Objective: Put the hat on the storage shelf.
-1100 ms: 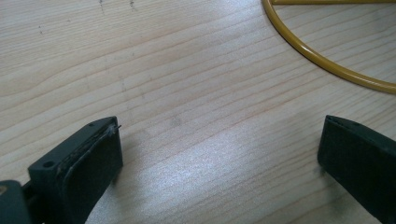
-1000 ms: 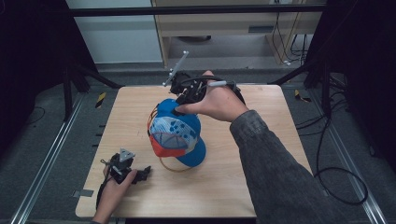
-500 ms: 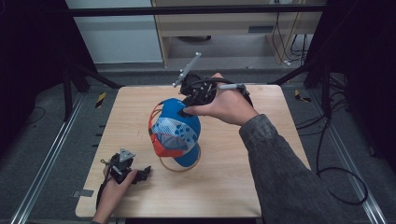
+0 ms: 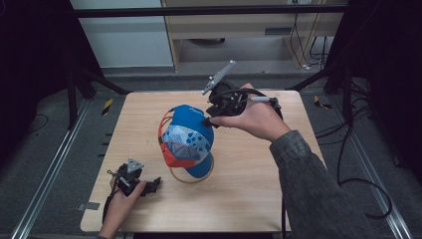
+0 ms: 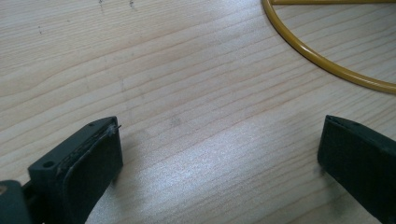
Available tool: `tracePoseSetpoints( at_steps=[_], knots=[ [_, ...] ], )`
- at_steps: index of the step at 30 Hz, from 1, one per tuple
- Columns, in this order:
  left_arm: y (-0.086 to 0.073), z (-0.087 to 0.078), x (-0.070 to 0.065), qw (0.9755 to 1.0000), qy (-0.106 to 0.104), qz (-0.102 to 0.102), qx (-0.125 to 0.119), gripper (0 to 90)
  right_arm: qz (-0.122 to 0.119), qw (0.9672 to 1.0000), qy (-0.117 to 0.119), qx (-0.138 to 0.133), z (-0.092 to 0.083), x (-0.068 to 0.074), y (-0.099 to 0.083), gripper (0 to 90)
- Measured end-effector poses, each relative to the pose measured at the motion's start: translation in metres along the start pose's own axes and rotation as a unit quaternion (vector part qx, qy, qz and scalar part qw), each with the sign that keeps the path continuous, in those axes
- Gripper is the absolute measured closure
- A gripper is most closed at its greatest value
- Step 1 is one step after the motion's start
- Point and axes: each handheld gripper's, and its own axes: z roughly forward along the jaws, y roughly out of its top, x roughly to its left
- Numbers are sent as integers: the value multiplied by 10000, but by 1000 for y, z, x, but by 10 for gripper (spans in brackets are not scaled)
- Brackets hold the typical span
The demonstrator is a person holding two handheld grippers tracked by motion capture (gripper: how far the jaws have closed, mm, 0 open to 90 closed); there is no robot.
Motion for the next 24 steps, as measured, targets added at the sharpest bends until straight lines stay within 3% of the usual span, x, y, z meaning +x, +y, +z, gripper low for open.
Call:
tracePoseSetpoints(
  at_steps=[13,24],
  knots=[
    [0,0,0,10000,-6,22,17,0,226,9996,-74,-136,-10,-6,-19,527],
    [0,0,0,10000,-2,18,17,0,411,9986,-251,-208,-16,-7,-39,390]
  ],
)
